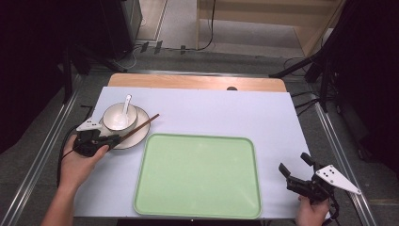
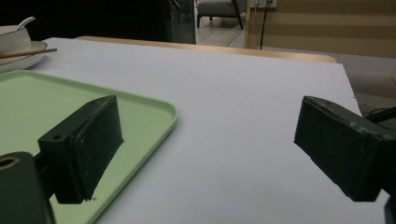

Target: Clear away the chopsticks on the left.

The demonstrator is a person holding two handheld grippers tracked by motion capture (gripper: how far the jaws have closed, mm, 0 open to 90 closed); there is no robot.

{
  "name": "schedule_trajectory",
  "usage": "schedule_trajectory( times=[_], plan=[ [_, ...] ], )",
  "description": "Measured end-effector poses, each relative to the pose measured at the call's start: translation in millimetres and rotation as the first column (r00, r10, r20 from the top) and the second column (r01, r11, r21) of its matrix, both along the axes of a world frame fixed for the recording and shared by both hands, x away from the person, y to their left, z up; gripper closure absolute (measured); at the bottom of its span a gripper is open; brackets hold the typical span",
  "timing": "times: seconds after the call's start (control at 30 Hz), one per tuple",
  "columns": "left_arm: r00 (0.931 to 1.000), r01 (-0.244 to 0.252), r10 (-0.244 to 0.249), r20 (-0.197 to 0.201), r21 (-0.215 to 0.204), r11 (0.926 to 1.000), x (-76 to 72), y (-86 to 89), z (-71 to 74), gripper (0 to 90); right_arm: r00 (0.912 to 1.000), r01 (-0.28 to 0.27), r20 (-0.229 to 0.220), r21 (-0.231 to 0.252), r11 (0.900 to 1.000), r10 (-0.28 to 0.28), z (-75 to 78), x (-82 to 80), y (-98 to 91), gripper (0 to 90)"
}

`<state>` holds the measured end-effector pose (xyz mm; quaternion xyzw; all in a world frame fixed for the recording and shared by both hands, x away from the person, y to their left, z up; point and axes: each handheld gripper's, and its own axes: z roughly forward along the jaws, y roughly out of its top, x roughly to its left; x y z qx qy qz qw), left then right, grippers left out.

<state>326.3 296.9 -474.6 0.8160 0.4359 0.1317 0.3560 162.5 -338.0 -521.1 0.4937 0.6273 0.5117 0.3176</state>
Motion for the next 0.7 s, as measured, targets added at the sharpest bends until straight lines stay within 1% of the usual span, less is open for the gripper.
schedule_trajectory(
  times=[0.1, 0.2, 0.3, 0.37, 0.4, 0.47, 0.7],
  plan=[
    [0.9999, 0.009, -0.009, -0.004, 0.018, 0.9998, 0.8, -2.1, -2.2, 80.2, 1.0000, -0.001, -0.002, 0.002, 1.0000, 0.001, -0.1, 0.1, 0.3, 7.6],
    [1.0000, 0.006, -0.006, -0.001, 0.023, 0.9997, 0.9, -2.9, -3.0, 79.4, 1.0000, -0.001, -0.001, 0.002, 1.0000, 0.001, -0.2, -0.2, -0.1, 7.6],
    [0.9999, 0.014, -0.014, -0.003, 0.024, 0.9996, 0.4, -2.5, -2.9, 79.2, 1.0000, 0.000, -0.001, 0.001, 1.0000, 0.000, -0.2, -0.4, -0.8, 7.6],
    [0.9999, 0.013, -0.013, -0.001, 0.041, 0.9991, 0.2, -2.5, -2.8, 79.2, 1.0000, -0.002, -0.002, 0.003, 1.0000, 0.002, -0.4, -0.3, -1.0, 7.6],
    [0.9999, 0.012, -0.012, -0.002, 0.040, 0.9991, 0.2, -2.3, -2.8, 79.4, 1.0000, -0.002, -0.002, 0.002, 1.0000, 0.002, -0.4, -0.3, -1.2, 7.6],
    [0.9999, 0.015, -0.015, -0.007, 0.039, 0.9991, 0.5, -2.7, -3.2, 79.2, 1.0000, -0.001, -0.002, 0.003, 1.0000, 0.001, -0.5, -0.2, -1.3, 7.6],
    [0.9986, 0.034, -0.031, -0.043, 0.069, 0.9970, 4.1, -10.9, -13.2, 79.5, 1.0000, 0.001, -0.006, 0.008, 1.0000, -0.001, -0.7, -0.1, -1.5, 7.6]
  ],
)
